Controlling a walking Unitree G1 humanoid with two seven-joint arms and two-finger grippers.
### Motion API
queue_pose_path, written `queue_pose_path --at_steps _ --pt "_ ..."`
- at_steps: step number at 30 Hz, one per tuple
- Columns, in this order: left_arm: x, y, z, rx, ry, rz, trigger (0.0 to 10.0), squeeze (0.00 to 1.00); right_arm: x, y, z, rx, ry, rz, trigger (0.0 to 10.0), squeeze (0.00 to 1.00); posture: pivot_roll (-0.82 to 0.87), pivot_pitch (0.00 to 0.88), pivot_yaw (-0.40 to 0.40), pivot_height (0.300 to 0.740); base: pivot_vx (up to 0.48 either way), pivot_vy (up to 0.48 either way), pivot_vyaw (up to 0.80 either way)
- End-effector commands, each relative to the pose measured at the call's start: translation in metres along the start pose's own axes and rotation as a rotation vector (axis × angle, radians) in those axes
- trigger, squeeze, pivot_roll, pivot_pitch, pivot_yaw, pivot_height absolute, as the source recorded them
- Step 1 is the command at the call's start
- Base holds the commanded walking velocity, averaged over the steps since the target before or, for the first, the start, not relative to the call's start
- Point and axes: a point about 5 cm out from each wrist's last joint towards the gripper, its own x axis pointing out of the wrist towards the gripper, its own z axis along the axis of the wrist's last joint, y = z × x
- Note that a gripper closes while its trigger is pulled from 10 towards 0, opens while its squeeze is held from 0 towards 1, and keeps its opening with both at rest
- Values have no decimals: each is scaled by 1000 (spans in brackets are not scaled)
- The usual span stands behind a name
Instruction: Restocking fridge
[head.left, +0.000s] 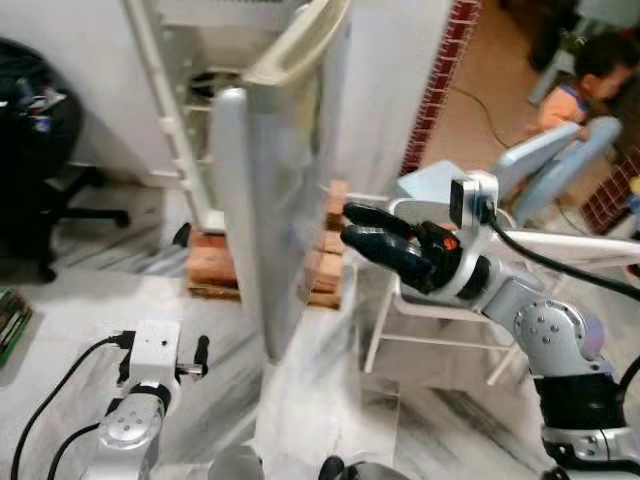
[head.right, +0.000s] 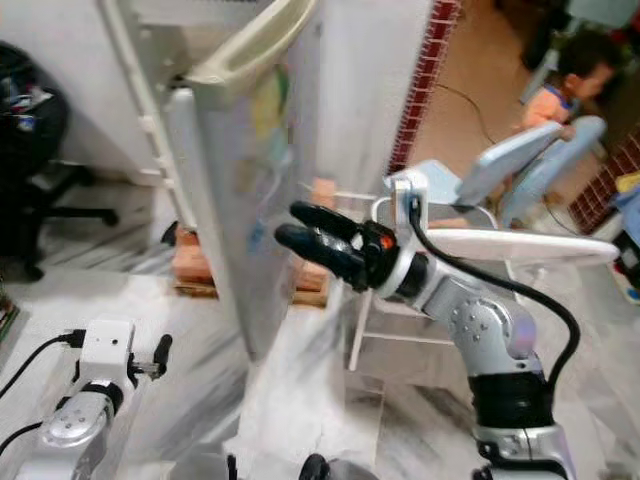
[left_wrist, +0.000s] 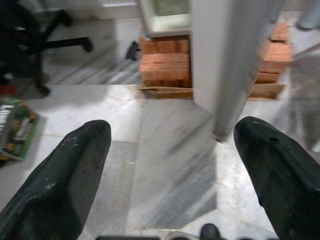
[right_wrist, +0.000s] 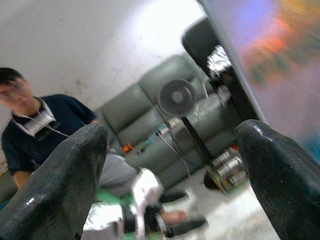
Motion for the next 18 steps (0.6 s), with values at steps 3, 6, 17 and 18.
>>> queue_pose_path --at_steps 3,6,17,18 --pt "1 -3 2 9 -2 -25 10000 0 -15 -34 -18 -123 92 -290 10000 0 172 72 -31 740 0 0 0" --pt "2 -1 6 21 -12 -16 10000 0 -24 -57 -25 -277 153 -644 10000 0 174 72 -32 740 0 0 0" --pt "10 -4 20 29 -76 -8 10000 0 -26 -57 -29 -358 -21 -974 10000 0 163 67 -37 740 0 53 0" --pt "10 -5 21 35 -80 -13 10000 0 -26 -56 -34 -339 -39 -993 10000 0 160 67 -37 740 0 480 0"
